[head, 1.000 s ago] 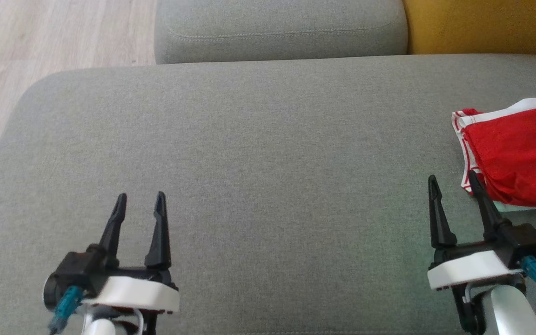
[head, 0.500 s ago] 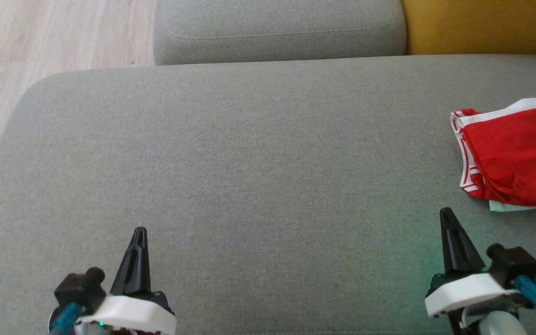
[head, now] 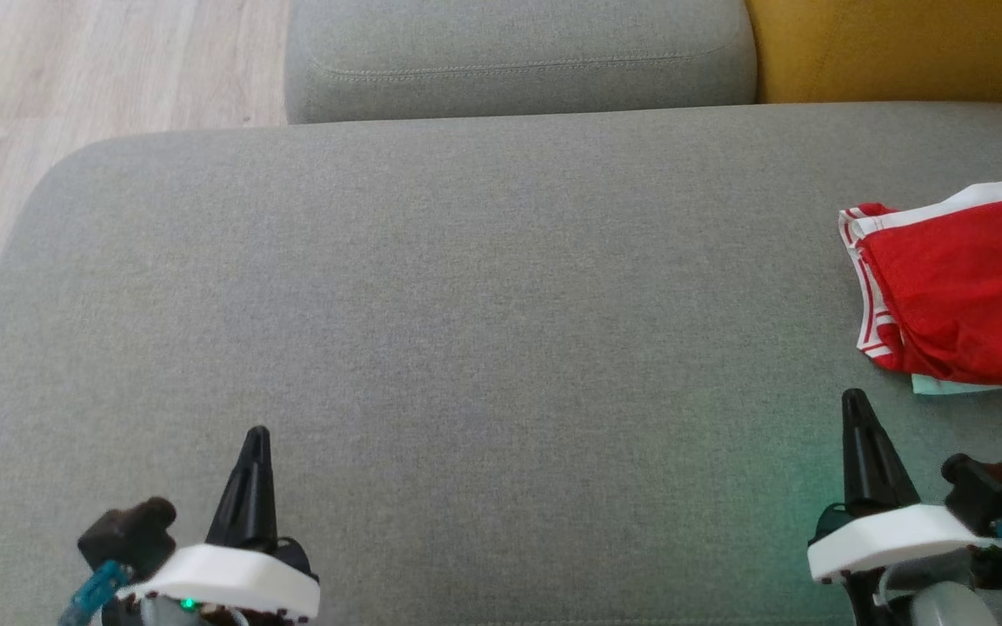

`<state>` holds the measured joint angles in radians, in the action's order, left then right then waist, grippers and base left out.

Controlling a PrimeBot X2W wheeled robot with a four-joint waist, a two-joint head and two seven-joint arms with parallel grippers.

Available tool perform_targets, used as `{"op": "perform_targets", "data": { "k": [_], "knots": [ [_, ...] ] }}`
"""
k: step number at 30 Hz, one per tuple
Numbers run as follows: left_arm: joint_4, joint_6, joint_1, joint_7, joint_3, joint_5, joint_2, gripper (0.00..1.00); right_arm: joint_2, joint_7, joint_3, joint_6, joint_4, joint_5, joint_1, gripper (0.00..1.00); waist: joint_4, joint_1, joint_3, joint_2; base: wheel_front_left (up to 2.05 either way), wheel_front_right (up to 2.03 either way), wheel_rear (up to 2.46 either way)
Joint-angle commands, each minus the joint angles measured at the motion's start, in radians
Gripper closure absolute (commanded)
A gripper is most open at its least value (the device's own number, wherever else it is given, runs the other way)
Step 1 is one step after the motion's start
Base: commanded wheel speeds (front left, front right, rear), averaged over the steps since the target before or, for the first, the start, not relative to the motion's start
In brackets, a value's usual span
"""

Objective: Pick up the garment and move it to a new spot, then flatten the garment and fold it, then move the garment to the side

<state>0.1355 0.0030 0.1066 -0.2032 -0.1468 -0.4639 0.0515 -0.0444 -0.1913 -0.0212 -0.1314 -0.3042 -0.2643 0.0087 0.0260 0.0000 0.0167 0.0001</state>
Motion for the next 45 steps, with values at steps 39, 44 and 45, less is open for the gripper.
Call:
{"op": "perform_targets", "data": {
  "k": [39, 44, 45],
  "knots": [
    [0.022, -0.054, -0.111, 0.098, 0.083, -0.463, 0.026, 1.00, -0.004, 0.117, -0.038, 0.000, 0.045, -0.518, -0.076, 1.00, -0.010, 0.0000, -0.005, -0.0001, 0.00, 0.00, 0.00],
    [0.028, -0.060, -0.119, 0.112, 0.093, -0.519, 0.027, 1.00, -0.004, 0.132, -0.043, 0.000, 0.046, -0.582, -0.079, 1.00, -0.011, 0.0000, -0.006, -0.0001, 0.00, 0.00, 0.00],
    [0.030, -0.061, -0.120, 0.114, 0.095, -0.530, 0.027, 1.00, -0.004, 0.135, -0.043, 0.000, 0.046, -0.595, -0.079, 1.00, -0.011, 0.0000, -0.006, -0.0001, 0.00, 0.00, 0.00]
  ]
}}
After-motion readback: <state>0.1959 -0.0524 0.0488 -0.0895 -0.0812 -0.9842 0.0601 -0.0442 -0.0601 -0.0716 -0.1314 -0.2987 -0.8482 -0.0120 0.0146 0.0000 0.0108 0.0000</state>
